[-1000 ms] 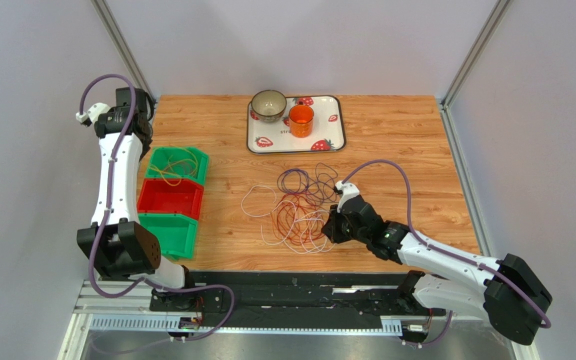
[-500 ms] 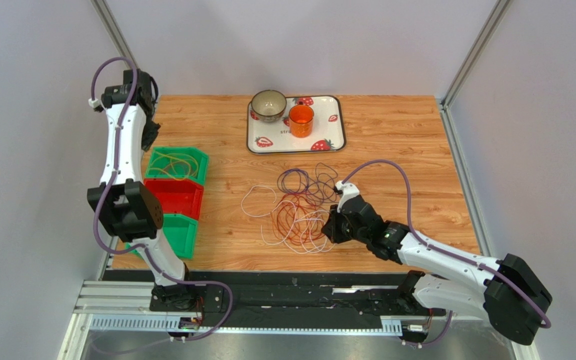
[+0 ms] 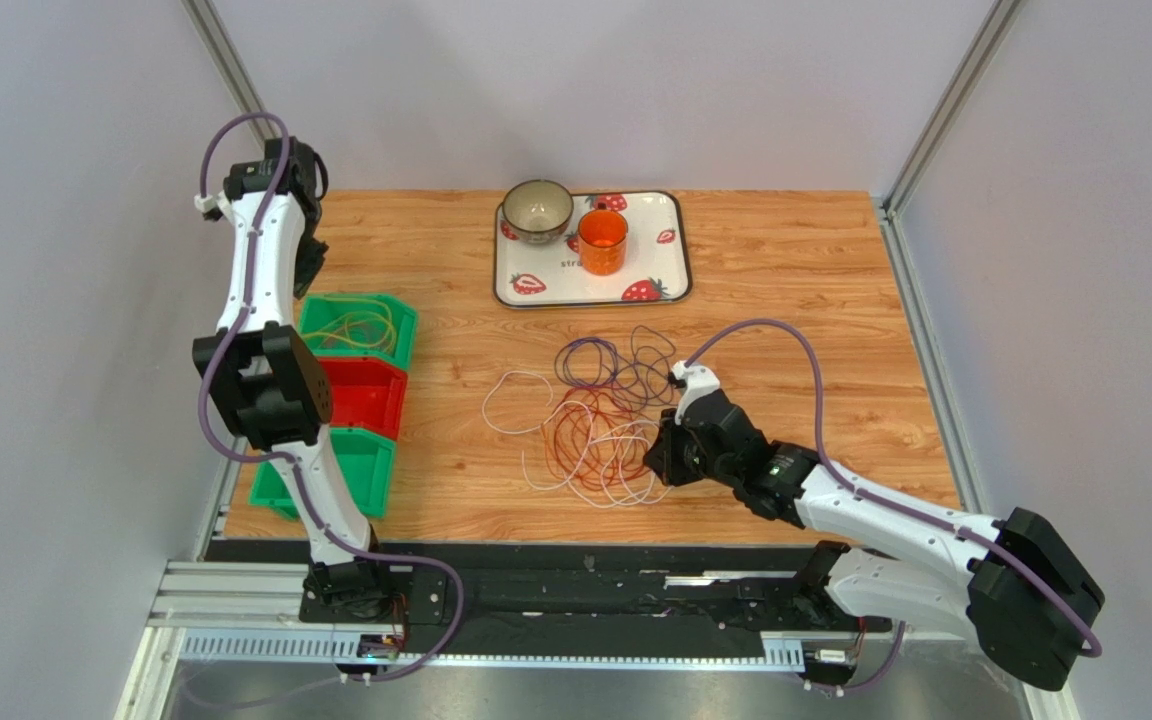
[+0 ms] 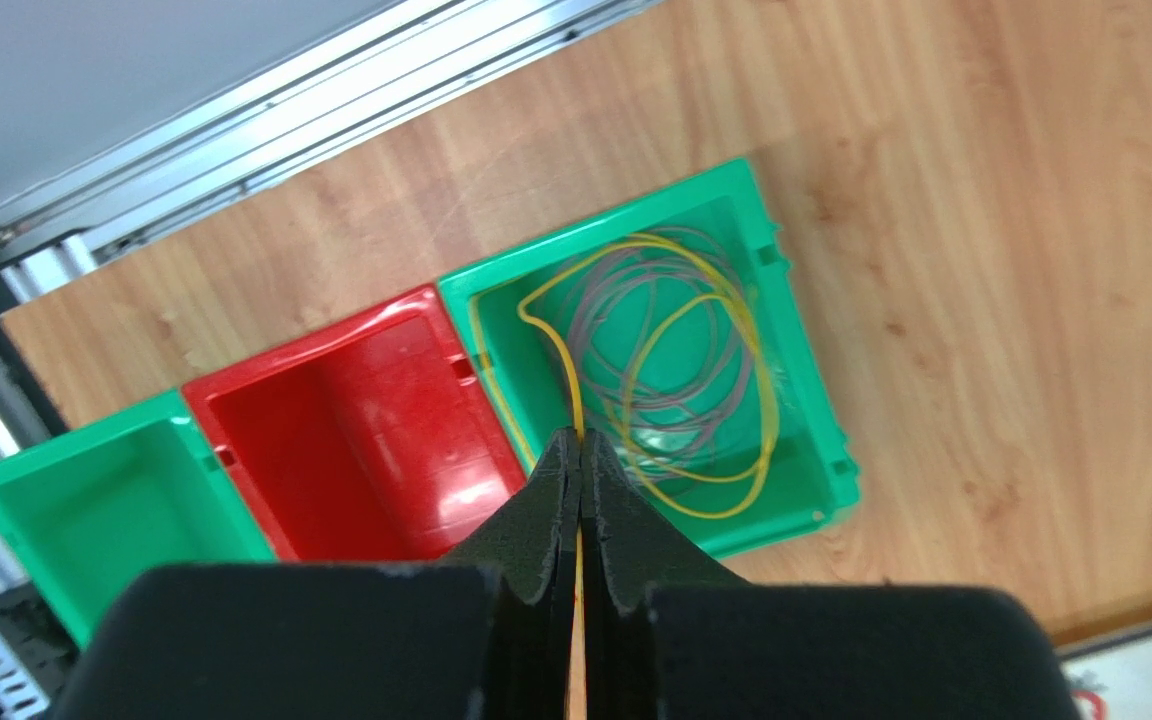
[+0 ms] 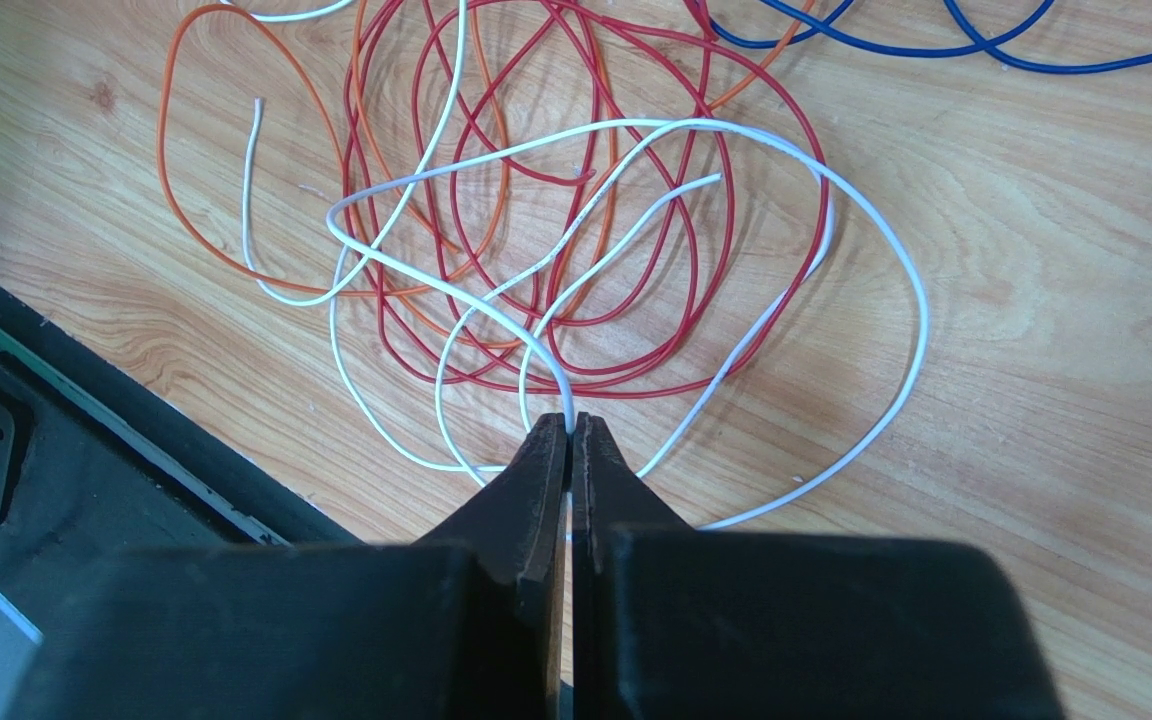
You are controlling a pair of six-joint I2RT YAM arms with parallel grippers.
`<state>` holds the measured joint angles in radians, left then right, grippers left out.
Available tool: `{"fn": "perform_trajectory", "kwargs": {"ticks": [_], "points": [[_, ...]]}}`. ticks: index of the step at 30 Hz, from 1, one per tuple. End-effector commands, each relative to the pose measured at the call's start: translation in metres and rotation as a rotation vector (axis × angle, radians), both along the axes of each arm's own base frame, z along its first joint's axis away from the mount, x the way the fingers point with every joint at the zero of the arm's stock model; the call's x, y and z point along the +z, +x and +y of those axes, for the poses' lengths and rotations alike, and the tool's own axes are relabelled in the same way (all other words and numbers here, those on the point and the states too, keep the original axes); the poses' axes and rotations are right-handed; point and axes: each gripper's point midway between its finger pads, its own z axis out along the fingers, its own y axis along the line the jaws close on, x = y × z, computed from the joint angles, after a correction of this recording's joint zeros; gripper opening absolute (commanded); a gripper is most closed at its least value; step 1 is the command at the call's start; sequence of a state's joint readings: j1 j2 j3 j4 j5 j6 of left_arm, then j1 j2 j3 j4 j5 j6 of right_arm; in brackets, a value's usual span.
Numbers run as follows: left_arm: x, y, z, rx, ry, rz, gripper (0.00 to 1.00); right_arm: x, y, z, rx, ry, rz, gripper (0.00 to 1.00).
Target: Untangle the cables
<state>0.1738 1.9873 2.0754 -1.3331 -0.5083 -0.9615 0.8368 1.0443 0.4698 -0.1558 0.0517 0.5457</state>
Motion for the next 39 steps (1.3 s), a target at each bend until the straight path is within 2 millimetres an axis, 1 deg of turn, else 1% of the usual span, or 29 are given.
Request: {"fn": "perform_trajectory", "kwargs": {"ticks": [1, 8, 12, 13, 14, 15, 17, 21, 22, 23, 24, 25, 27, 29, 30, 32, 36, 37, 39], "points": [[-0.009, -0.029, 0.014, 0.063, 0.07, 0.102, 0.0, 0.012, 0.008, 0.006, -0.006, 0.04, -0.04, 0.0], [-0.028, -0.036, 0.018, 0.117, 0.094, 0.13, 0.0, 0.014, 0.008, 0.005, -0.007, 0.049, -0.049, 0.0], [-0.032, -0.028, 0.018, 0.121, 0.087, 0.097, 0.0, 0.014, 0.007, 0.004, -0.009, 0.051, -0.049, 0.0], [-0.031, -0.025, 0.017, 0.114, 0.081, 0.086, 0.0, 0.014, 0.007, 0.004, -0.008, 0.052, -0.05, 0.0], [-0.027, -0.017, 0.017, 0.104, 0.076, 0.053, 0.0, 0.014, 0.007, 0.004, -0.008, 0.052, -0.052, 0.0], [-0.024, -0.013, 0.016, 0.087, 0.072, 0.04, 0.0, 0.014, 0.007, 0.004, -0.008, 0.053, -0.051, 0.0], [-0.013, 0.0, 0.014, 0.064, 0.06, -0.017, 0.0, 0.014, 0.007, 0.004, -0.008, 0.055, -0.052, 0.0], [0.003, 0.01, 0.012, 0.035, 0.058, -0.093, 0.0, 0.014, 0.008, 0.004, -0.01, 0.055, -0.052, 0.0], [0.006, 0.015, 0.013, 0.031, 0.06, -0.126, 0.0, 0.014, 0.008, 0.004, -0.009, 0.056, -0.05, 0.0], [0.001, 0.015, 0.013, 0.03, 0.063, -0.123, 0.0, 0.014, 0.007, 0.004, -0.008, 0.055, -0.049, 0.0], [0.003, 0.015, 0.014, 0.028, 0.069, -0.134, 0.0, 0.014, 0.008, 0.004, -0.008, 0.055, -0.051, 0.0], [0.003, 0.024, 0.014, 0.019, 0.067, -0.169, 0.0, 0.013, 0.007, 0.005, -0.006, 0.053, -0.046, 0.0], [-0.001, 0.03, 0.01, -0.011, 0.049, -0.179, 0.0, 0.013, 0.008, 0.005, -0.004, 0.053, -0.045, 0.0], [-0.002, 0.035, 0.011, -0.01, 0.05, -0.188, 0.0, 0.013, 0.008, 0.006, -0.002, 0.053, -0.042, 0.0], [-0.007, 0.036, 0.011, -0.012, 0.05, -0.178, 0.0, 0.013, 0.008, 0.006, -0.001, 0.051, -0.042, 0.0], [-0.011, 0.035, 0.013, 0.006, 0.058, -0.167, 0.0, 0.013, 0.008, 0.006, -0.003, 0.053, -0.043, 0.0], [-0.022, 0.036, 0.009, 0.0, 0.05, -0.147, 0.0, 0.013, 0.008, 0.005, -0.001, 0.052, -0.041, 0.0], [-0.024, 0.034, 0.012, 0.005, 0.077, -0.132, 0.0, 0.013, 0.008, 0.006, 0.0, 0.053, -0.042, 0.0], [-0.034, 0.025, 0.01, 0.031, 0.097, -0.085, 0.0, 0.012, 0.008, 0.006, -0.002, 0.054, -0.041, 0.0]]}}
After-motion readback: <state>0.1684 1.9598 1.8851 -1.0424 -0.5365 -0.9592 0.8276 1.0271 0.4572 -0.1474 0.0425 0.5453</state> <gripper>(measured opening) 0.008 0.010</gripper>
